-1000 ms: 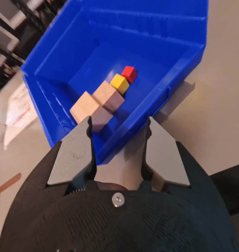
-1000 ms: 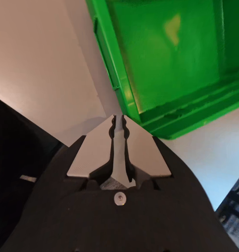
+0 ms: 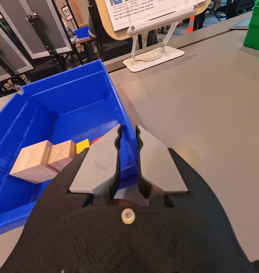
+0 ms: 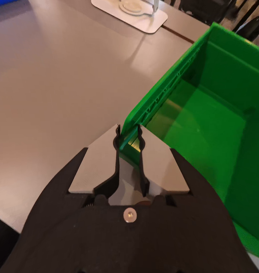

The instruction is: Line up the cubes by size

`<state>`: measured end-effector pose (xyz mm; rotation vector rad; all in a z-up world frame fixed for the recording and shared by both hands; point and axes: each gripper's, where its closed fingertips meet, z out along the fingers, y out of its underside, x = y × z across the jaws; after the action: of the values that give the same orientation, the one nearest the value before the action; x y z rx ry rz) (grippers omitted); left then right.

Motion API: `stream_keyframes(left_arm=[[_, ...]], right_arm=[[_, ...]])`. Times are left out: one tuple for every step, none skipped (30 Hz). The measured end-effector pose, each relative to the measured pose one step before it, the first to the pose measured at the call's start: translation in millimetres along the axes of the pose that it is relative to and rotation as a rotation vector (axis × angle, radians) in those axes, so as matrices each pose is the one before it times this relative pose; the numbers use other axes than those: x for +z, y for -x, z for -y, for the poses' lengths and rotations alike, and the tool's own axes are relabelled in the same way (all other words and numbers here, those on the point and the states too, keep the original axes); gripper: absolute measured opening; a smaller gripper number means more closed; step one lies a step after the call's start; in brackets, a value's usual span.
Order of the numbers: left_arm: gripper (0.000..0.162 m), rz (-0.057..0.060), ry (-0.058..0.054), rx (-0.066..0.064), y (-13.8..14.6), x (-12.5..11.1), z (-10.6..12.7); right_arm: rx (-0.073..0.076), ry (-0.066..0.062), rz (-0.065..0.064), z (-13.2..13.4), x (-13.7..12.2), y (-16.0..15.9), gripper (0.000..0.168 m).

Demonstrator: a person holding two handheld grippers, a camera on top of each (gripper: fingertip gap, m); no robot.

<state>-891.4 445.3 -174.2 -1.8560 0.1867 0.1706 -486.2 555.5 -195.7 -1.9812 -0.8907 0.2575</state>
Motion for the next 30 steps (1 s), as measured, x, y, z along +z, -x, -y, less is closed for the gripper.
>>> stream_keyframes(left_arm=[[0.015, 0.001, 0.003, -0.009, 2.16, -1.97, -1.56], [0.015, -0.0068, -0.0081, -0.0211, 0.99, -1.72, -0.39], [0.018, -0.0203, -0.0149, -0.0273, -1.41, -1.74, 0.69], [0.024, -0.0297, -0.0155, -0.031, -3.45, -2.3, 1.93], [0.034, -0.0267, -0.0129, -0.0323, -3.99, -3.01, 3.65], [0.047, -0.0222, -0.0155, -0.0222, -4.94, -4.55, 6.28], [0.057, -0.0199, -0.0187, -0.0039, -6.62, -6.13, 8.72], [0.063, -0.0169, -0.0212, 0.0132, -7.88, -7.32, 10.79], [0.065, -0.0176, -0.0246, 0.0266, -9.55, -7.71, 12.71], [0.065, -0.0183, -0.0286, 0.0319, -10.45, -6.72, 14.19], [0.065, -0.0217, -0.0291, 0.0291, -11.38, -4.46, 14.62], [0.065, -0.0322, -0.0259, 0.0198, -13.55, -1.15, 13.73], [0.066, -0.0467, -0.021, 0.0088, -15.93, 2.81, 11.43], [0.069, -0.0528, -0.0101, 0.0046, -16.47, 7.36, 7.49], [0.074, -0.0399, 0.004, 0.0032, -12.91, 11.36, 3.03], [0.078, -0.0147, 0.0086, -0.0006, -6.83, 13.91, -0.27], [0.08, -0.0045, 0.008, -0.0058, -3.47, 15.11, -2.49], [0.082, -0.0012, 0.008, -0.0092, -1.73, 15.61, -4.45], [0.082, 0.0103, 0.0088, -0.011, 0.84, 14.8, -6.01], [0.084, 0.013, 0.0092, -0.0108, 1.28, 13.2, -6.98], [0.086, 0.0126, 0.0017, -0.0071, 1.23, 11.21, -6.56], [0.087, 0.009, -0.007, -0.0065, 1.1, 9.14, -5.84], [0.087, 0.0055, -0.0136, -0.009, 1.33, 7.39, -5.05], [0.087, 0.0055, -0.0123, -0.0099, 2.21, 6.26, -5.61], [0.086, 0.0049, -0.0065, -0.0177, 2.92, 5.84, -6.47], [0.084, -0.0041, -0.0045, -0.0257, 2.3, 5.68, -6.36], [0.08, -0.0125, -0.0006, -0.0186, 1.4, 6.05, -5.83], [0.075, -0.0058, 0.0066, -0.0009, 2.66, 5.74, -4.92], [0.073, 0.0053, -0.0006, -0.0023, 3.97, 4.05, -0.17], [0.075, 0.0005, -0.0206, -0.0069, 1.94, 1.91, 3.31]], right_arm=[[0.0073, 0.0062, 0.0022, -5.86, -4.17, -2.81, 0.02], [-0.0013, 0.0, -0.0049, -4.34, -3.64, -2.57, 0.022], [-0.0017, 0.0033, -0.015, -3.4, -3.42, -2.91, 0.032], [0.0023, 0.0033, -0.0135, -1.31, -4.32, -1.74, 0.043], [0.0056, -0.0155, -0.0054, 3.55, -6.64, 0.41, 0.053], [0.0067, -0.037, -0.0059, 8.61, -9.58, 1.27, 0.059], [0.003, -0.0517, -0.0045, 12.84, -11.64, 2.58, 0.061], [0.0005, -0.0631, 0.0108, 16.86, -12.36, 6.25, 0.065], [-0.0021, -0.0721, 0.029, 19.99, -11.28, 10.83, 0.069], [-0.01, -0.0669, 0.056, 20.32, -7.75, 16.51, 0.07], [-0.0103, -0.0492, 0.0691, 17.69, -2.32, 19.55, 0.07], [-0.001, -0.0322, 0.0729, 13.69, 3.98, 20.05, 0.073], [0.0024, -0.0223, 0.0815, 9.72, 9.85, 19.66, 0.076], [0.0021, -0.0179, 0.0747, 6.07, 14.77, 15.7, 0.079], [0.0023, -0.0138, 0.0371, 2.53, 18.37, 6.55, 0.083], [0.0001, -0.0129, 0.0066, 0.07, 19.94, -0.76, 0.088], [0.0012, -0.0173, -0.0042, -1.18, 20.35, -3.97, 0.092], [-0.003, -0.0112, -0.007, -3.48, 19.57, -5.3, 0.092], [-0.011, -0.0011, -0.0073, -5.63, 18.75, -5.57, 0.092], [-0.0227, 0.0019, -0.0149, -6.69, 17.1, -6.63, 0.092], [-0.02, 0.0019, -0.0333, -7.55, 14.82, -9.19, 0.092], [-0.0044, -0.0052, -0.0189, -6.07, 12.22, -6.93, 0.092], [-0.0026, -0.0114, 0.0064, -4.3, 10.0, -3.01, 0.091], [0.0132, 0.0127, 0.0107, -5.45, 8.09, -2.11, 0.092], [0.0255, 0.0217, 0.02, -3.72, 6.16, -0.08, 0.095], [0.0128, 0.0063, 0.0264, -0.92, 4.06, 1.47, 0.095], [-0.0047, 0.0045, 0.0005, -2.02, 2.96, -1.55, 0.094], [-0.0124, 0.0115, -0.0133, -4.36, 2.14, -2.74, 0.093], [-0.0027, 0.0183, -0.0012, -5.21, 1.55, -0.26, 0.094], [0.0039, 0.0209, 0.0024, -3.85, 0.24, 0.48, 0.092]])
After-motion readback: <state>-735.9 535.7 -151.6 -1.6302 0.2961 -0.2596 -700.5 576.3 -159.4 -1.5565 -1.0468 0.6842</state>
